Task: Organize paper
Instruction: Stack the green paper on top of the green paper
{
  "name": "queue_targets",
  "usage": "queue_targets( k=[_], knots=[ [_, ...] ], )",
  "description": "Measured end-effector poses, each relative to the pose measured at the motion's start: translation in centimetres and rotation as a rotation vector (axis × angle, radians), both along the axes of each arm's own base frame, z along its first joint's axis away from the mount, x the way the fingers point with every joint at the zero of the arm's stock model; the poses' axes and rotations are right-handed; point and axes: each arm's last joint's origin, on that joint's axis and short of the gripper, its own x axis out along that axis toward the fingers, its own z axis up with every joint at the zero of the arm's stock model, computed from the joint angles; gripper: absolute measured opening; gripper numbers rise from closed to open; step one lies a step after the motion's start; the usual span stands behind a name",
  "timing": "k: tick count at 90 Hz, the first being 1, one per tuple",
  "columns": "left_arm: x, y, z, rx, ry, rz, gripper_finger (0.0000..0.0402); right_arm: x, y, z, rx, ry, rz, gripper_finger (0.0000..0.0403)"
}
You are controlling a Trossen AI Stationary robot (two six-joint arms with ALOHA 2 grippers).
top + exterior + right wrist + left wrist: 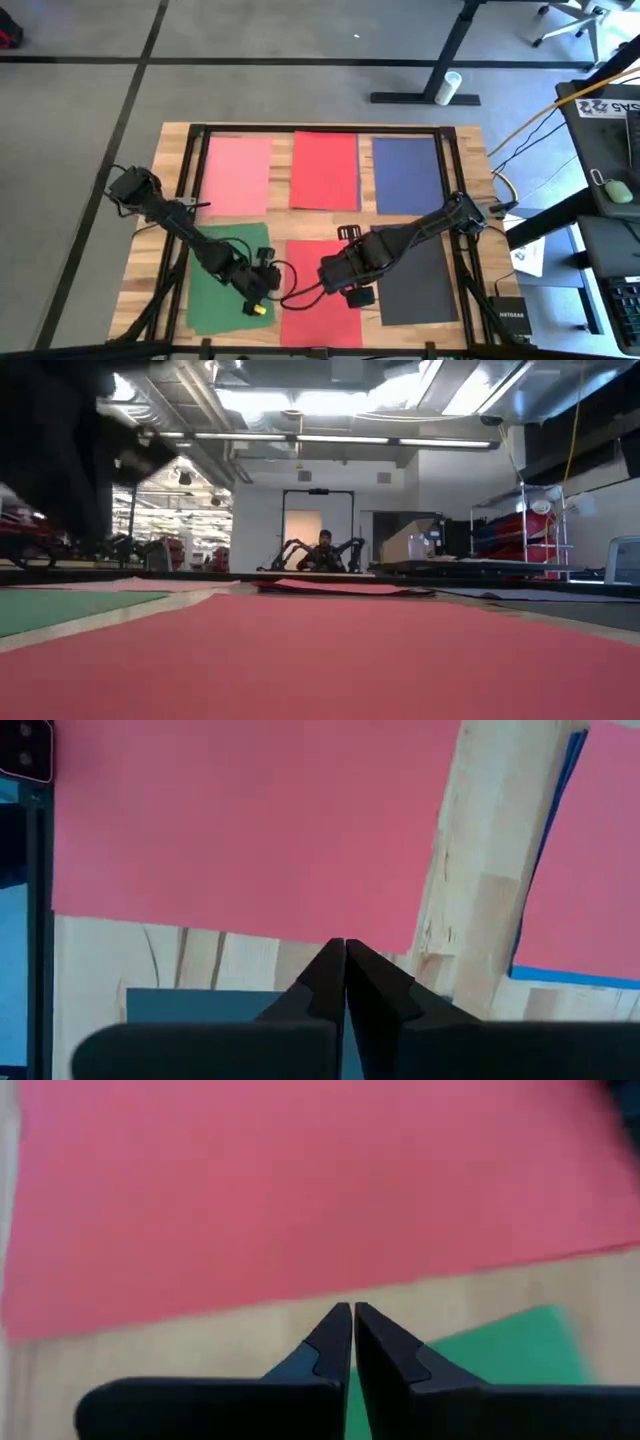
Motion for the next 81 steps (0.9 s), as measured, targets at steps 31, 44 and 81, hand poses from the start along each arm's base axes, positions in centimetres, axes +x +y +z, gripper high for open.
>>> queue_targets(
  k=[31, 44, 81],
  knots=[
    [0.3, -2.2, -3.5, -0.068, 0.054, -0.003, 0.0000, 0.0, 0.0, 0.0, -0.007, -0.004, -0.001, 0.0000],
    [0.9, -2.2, -4.7, -0.092, 0.091, 0.009, 0.0000, 0.0, 0.0, 0.0, -0.007, -0.004, -0.001, 0.0000],
    [-0.6, -3.3, -4.7, -0.116, 0.158, 0.002, 0.0000, 0.0, 0.0, 0.0, -0.008, 0.001, 0.006, 0.0000]
  ],
)
